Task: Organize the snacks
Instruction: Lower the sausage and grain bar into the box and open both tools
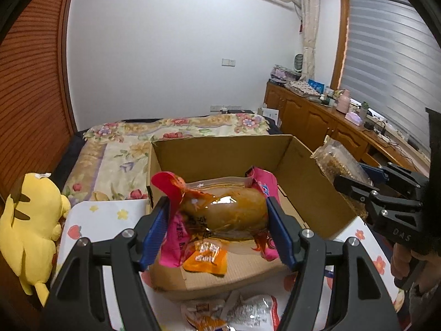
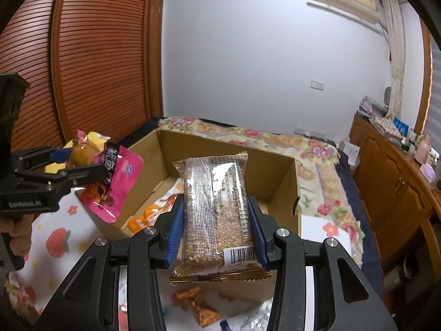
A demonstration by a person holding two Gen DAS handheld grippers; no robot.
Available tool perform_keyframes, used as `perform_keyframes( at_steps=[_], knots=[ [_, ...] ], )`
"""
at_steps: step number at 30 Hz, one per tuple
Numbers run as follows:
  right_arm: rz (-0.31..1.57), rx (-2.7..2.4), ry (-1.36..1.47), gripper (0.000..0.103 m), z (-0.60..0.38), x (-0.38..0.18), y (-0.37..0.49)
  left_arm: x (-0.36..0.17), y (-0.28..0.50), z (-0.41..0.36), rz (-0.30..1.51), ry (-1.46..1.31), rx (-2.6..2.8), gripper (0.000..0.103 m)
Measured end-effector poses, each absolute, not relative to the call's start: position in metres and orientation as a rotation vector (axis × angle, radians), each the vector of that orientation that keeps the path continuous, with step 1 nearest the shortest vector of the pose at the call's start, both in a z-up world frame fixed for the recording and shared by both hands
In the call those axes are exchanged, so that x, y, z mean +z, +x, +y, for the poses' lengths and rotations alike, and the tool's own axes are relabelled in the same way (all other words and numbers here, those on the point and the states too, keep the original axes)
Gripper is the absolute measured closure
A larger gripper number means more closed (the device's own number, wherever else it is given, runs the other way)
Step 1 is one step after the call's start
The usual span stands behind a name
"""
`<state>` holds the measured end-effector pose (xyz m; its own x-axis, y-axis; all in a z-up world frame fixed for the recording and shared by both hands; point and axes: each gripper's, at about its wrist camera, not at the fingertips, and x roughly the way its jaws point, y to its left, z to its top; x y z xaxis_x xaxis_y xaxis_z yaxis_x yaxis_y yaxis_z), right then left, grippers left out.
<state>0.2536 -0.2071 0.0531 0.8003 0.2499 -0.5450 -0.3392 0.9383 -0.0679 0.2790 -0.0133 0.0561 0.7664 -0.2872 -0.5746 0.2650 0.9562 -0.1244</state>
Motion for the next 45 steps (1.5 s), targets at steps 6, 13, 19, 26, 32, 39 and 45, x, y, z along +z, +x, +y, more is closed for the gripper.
perform_keyframes(
  at_steps=[6, 13, 19, 26, 32, 39, 45],
  knots=[
    [0.557, 0.273, -0.169, 0.06, -0.199, 0.05, 0.273, 0.049, 0.295, -0.017, 0.641, -0.056, -0.295, 0.034],
    [0.582, 0.222, -0.12, 0.06, -0.198, 0.04, 0.297, 0.03, 0.298, -0.018, 0.672, -0.059, -0.284, 0.031],
    [0.622, 0.218, -0.099, 0.06, -0.2, 0.028, 0.309, 0.022, 0.301, -0.021, 0.687, -0.05, -0.27, 0.03],
    [0.671, 0.239, -0.12, 0.06, -0.195, 0.007, 0.311, 0.023, 0.298, -0.019, 0.669, -0.039, -0.253, 0.029],
    [0.709, 0.261, -0.118, 0.059, -0.195, -0.007, 0.313, 0.026, 0.29, -0.015, 0.644, -0.042, -0.255, 0.025],
    [0.754, 0.278, -0.088, 0.056, -0.197, -0.019, 0.317, 0.022, 0.28, -0.012, 0.621, -0.008, -0.248, 0.018],
    [0.736, 0.326, -0.079, 0.037, -0.201, -0.009, 0.307, 0.022, 0.271, -0.011, 0.595, 0.003, -0.274, 0.004]
  ],
)
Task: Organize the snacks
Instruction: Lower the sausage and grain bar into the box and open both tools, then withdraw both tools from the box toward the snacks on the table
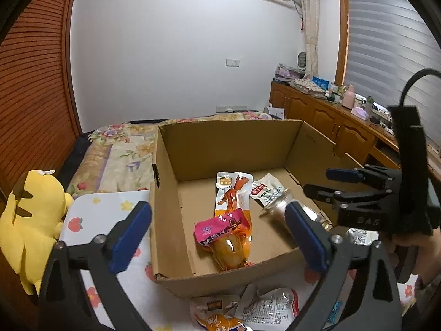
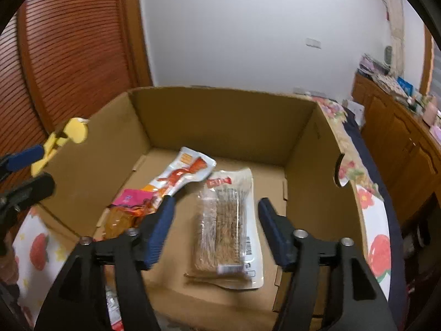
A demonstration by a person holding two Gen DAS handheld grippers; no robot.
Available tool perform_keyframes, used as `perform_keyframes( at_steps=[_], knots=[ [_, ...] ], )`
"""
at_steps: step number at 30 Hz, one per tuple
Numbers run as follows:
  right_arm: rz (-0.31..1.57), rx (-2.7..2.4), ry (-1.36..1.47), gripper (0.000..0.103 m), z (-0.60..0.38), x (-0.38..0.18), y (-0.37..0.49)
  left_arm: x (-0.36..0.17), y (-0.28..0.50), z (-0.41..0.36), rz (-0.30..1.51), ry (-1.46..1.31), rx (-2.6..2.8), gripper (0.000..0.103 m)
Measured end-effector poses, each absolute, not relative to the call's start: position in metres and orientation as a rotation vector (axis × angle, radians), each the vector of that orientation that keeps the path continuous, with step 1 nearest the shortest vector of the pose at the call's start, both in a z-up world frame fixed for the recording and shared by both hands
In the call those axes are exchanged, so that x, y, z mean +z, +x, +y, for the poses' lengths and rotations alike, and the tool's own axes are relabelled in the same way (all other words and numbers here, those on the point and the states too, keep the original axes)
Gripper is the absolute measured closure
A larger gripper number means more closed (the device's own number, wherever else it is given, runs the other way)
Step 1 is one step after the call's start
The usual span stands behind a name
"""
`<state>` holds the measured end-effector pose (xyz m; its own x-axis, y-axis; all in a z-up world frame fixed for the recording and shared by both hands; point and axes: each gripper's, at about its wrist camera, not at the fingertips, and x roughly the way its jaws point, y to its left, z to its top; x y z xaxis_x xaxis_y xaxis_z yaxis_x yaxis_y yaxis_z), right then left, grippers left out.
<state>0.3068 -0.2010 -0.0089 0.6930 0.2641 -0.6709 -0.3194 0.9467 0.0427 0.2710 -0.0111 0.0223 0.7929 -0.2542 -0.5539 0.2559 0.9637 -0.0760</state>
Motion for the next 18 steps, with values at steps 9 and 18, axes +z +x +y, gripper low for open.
perform_keyframes(
  at_steps=[9, 18],
  knots=[
    [0.644, 0.41, -0.06, 0.035, -0.208, 0.026, 0.263, 0.029, 0.25, -0.005, 0.547, 0.009, -0.27, 0.0],
    [0.617, 0.425, -0.098, 0.034, -0.228, 0.035, 0.221, 0.027, 0.226, 0.001, 0.535, 0.023, -0.296, 0.0]
  ],
)
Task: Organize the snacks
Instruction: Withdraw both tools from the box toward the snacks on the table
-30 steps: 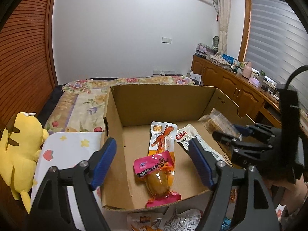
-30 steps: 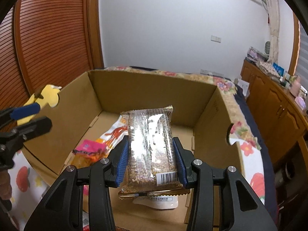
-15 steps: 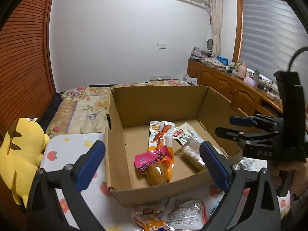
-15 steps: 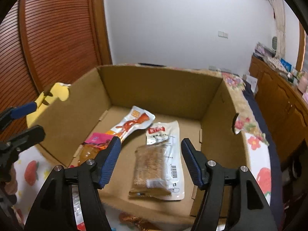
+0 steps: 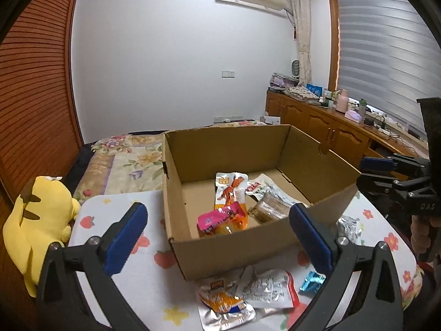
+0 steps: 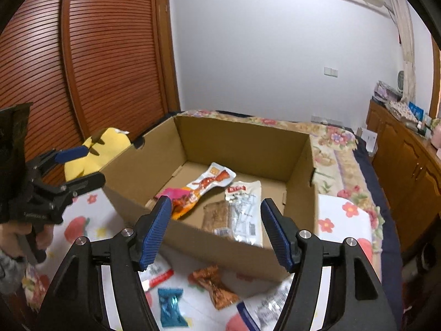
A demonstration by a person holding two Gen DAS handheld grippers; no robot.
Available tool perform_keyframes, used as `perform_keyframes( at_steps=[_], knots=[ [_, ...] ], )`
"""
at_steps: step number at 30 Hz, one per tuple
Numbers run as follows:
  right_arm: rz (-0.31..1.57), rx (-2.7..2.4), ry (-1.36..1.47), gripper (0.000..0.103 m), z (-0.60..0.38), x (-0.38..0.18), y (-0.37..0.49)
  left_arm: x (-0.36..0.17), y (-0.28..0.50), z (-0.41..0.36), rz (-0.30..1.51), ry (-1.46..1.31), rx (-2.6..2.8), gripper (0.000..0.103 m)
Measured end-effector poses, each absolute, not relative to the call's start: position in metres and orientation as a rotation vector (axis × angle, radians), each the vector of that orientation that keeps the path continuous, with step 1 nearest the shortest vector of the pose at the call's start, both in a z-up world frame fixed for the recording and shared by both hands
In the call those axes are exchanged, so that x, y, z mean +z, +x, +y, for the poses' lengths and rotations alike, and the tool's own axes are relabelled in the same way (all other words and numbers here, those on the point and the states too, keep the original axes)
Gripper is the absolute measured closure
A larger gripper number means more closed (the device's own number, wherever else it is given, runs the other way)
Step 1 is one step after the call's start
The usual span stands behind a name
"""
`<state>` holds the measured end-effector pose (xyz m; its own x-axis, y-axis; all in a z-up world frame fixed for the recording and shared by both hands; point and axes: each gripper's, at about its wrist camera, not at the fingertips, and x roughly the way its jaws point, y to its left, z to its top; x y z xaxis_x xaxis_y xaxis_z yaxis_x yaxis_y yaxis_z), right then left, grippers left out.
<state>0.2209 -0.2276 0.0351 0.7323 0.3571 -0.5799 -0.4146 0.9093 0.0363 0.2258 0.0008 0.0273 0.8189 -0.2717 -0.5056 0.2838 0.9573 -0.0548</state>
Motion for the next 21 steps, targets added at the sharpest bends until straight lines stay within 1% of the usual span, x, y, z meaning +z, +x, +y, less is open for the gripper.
perform_keyframes(
  at_steps=[8, 17, 21],
  knots=[
    [0.649, 0.384, -0.108, 0.034, -0.261, 0.012, 0.194, 0.013, 0.199, 0.006, 0.552, 0.016, -0.327, 0.0],
    [0.789, 0.298, 0.003, 0.034, -0.306, -0.05, 0.191, -0.024, 0.181, 0.005, 0.604, 0.011, -0.325, 0.0],
    [0.84, 0.28, 0.065, 0.034, -0.319, -0.068, 0.196, -0.04, 0.18, 0.004, 0.637, -0.004, -0.322, 0.0]
  ],
)
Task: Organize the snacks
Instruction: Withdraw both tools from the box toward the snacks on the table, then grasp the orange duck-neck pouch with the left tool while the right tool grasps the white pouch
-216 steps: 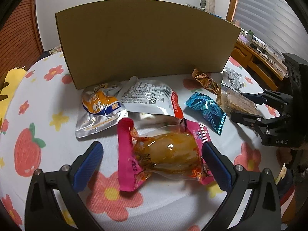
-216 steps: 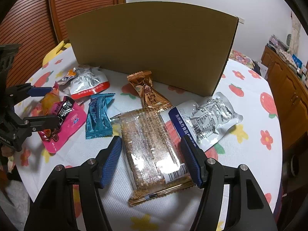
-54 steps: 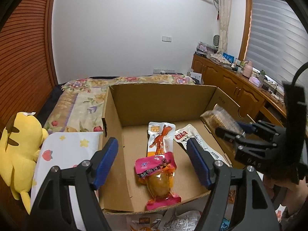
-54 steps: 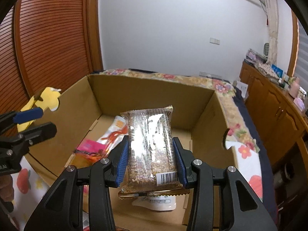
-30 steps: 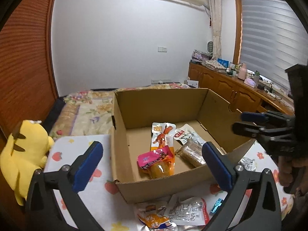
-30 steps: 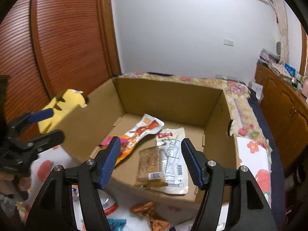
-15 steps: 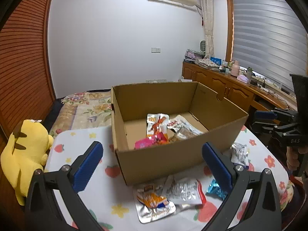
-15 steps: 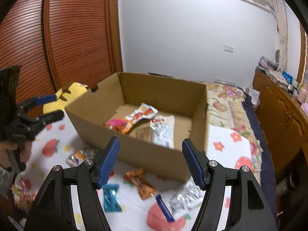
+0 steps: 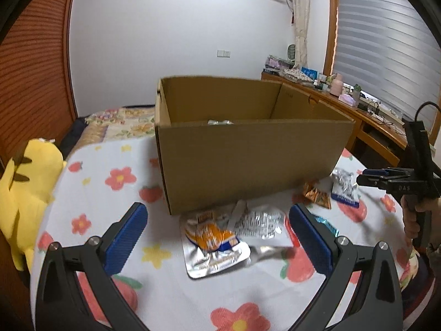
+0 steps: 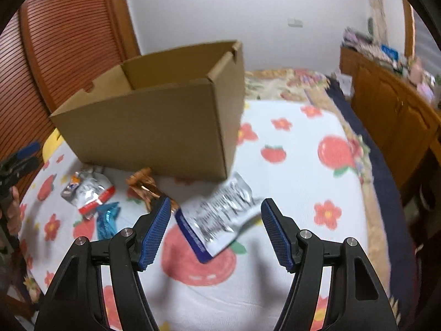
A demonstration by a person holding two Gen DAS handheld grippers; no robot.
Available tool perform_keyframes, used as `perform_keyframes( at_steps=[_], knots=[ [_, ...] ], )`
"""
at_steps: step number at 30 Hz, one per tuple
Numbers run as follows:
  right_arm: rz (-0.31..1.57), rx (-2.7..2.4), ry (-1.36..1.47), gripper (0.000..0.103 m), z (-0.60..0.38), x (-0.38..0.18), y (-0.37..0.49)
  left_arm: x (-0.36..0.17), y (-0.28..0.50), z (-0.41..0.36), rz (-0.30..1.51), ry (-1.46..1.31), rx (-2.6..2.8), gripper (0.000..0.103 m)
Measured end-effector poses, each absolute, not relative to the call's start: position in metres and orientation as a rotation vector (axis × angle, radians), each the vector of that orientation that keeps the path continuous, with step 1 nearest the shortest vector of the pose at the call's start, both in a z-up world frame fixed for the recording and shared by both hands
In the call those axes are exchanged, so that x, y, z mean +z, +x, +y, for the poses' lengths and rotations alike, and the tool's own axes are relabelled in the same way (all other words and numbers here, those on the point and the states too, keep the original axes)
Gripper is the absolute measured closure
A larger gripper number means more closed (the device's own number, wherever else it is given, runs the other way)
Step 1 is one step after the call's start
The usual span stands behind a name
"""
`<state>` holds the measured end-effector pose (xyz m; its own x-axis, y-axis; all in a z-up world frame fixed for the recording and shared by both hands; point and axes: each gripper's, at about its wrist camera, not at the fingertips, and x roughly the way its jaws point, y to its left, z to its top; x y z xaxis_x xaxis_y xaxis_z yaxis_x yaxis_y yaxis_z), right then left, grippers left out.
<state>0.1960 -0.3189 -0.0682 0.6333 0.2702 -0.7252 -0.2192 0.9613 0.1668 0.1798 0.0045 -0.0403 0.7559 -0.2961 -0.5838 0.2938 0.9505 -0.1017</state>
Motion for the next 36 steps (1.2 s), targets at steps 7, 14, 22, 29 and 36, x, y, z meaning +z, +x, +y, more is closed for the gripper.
perform_keyframes(
  at_steps=[7, 14, 22, 29, 36],
  knots=[
    [0.894, 0.256, 0.15, 0.034, -0.332, -0.085, 0.208, -0.058, 0.183, 0.011, 0.666, -0.019, -0.3, 0.0],
    [0.914, 0.255, 0.163, 0.034, -0.33, -0.091, 0.216, -0.065, 0.186, 0.014, 0.693, -0.02, -0.287, 0.0],
    [0.918, 0.247, 0.148, 0.032, -0.319, -0.091, 0.226, -0.069, 0.192, 0.01, 0.723, 0.007, -0.268, 0.0],
    [0.923, 0.201, 0.084, 0.034, -0.314, -0.093, 0.229, -0.073, 0.195, 0.005, 0.753, 0.033, -0.266, 0.0],
    [0.935, 0.185, 0.028, 0.055, -0.309, -0.092, 0.227, -0.075, 0.198, 0.006, 0.771, 0.027, -0.266, 0.0]
  ],
)
